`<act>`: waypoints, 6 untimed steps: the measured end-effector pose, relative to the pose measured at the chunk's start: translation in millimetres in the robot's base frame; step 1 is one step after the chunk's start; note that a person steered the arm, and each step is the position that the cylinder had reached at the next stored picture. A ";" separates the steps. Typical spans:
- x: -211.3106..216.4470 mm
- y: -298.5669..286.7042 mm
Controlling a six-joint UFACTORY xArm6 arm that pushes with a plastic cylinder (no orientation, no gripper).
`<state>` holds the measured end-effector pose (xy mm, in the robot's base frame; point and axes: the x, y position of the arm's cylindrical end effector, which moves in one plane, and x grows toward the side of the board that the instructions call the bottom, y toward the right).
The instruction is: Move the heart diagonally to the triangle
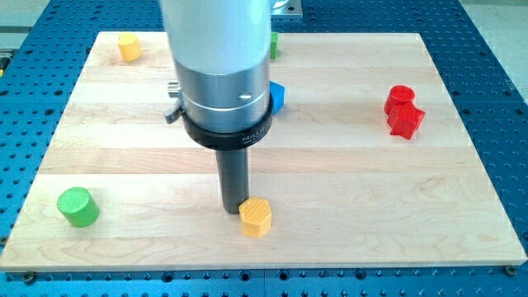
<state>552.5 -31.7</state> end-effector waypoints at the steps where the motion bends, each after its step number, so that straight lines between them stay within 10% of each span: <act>1: -41.3 -31.5; 4: -195.5 -271.4; 6: -240.9 -271.8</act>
<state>311.6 -303.5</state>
